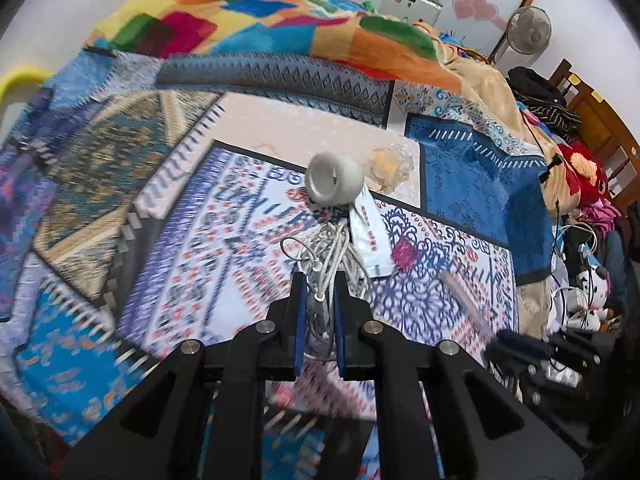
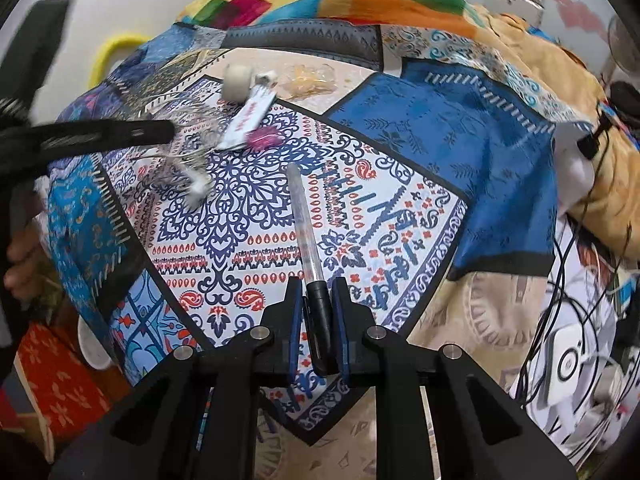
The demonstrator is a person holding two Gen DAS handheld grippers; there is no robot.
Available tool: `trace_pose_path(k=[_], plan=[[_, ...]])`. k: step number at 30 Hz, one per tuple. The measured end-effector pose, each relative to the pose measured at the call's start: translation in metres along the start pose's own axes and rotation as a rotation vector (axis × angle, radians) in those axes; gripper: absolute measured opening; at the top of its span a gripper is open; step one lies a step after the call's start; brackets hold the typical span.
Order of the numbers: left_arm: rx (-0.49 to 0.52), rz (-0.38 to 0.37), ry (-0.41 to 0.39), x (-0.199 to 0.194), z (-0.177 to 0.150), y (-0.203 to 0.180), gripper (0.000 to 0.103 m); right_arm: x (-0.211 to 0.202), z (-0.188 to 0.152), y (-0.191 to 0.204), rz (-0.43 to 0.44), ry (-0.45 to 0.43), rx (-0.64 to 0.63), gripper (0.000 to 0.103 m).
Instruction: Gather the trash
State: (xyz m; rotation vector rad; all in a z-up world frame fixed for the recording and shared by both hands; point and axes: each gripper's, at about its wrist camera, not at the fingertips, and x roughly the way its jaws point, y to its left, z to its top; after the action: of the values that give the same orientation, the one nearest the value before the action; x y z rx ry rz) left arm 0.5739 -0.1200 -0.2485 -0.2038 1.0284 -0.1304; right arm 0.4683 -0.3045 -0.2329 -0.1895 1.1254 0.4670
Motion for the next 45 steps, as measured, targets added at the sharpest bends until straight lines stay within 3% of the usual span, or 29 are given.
trace_pose_path(k=[11, 16, 20, 22, 27, 32, 35, 39, 45], plan=[[0.050, 0.018, -0.161, -0.075, 0.004, -0.007, 0.011, 0.000, 0.016, 0.005, 0.020, -0.001, 0.094, 0.013], [0.046, 0.036, -0.118, -0.068, -0.005, 0.004, 0.011, 0.012, 0.021, 0.005, 0.030, 0.068, 0.121, 0.014], [-0.002, 0.067, -0.048, -0.046, -0.018, 0.029, 0.011, 0.012, 0.021, 0.006, 0.115, 0.079, 0.158, 0.016], [-0.021, 0.076, -0.029, -0.040, -0.024, 0.039, 0.011, 0.007, 0.022, 0.013, 0.115, 0.063, 0.136, 0.021], [-0.039, 0.087, 0.006, -0.030, -0.040, 0.058, 0.011, -0.005, 0.031, 0.047, 0.090, -0.010, 0.011, 0.047], [-0.035, 0.080, 0.012, -0.028, -0.048, 0.065, 0.011, 0.009, 0.043, 0.084, 0.062, -0.035, -0.084, 0.047], [-0.036, 0.068, 0.016, -0.025, -0.052, 0.066, 0.011, 0.028, 0.051, 0.092, 0.104, -0.005, -0.060, 0.046], [-0.033, 0.058, 0.010, -0.025, -0.051, 0.066, 0.011, 0.049, 0.055, 0.106, 0.109, 0.032, -0.025, 0.027], [-0.032, 0.033, 0.006, -0.026, -0.053, 0.067, 0.011, 0.052, 0.047, 0.127, 0.015, -0.018, -0.088, 0.024]])
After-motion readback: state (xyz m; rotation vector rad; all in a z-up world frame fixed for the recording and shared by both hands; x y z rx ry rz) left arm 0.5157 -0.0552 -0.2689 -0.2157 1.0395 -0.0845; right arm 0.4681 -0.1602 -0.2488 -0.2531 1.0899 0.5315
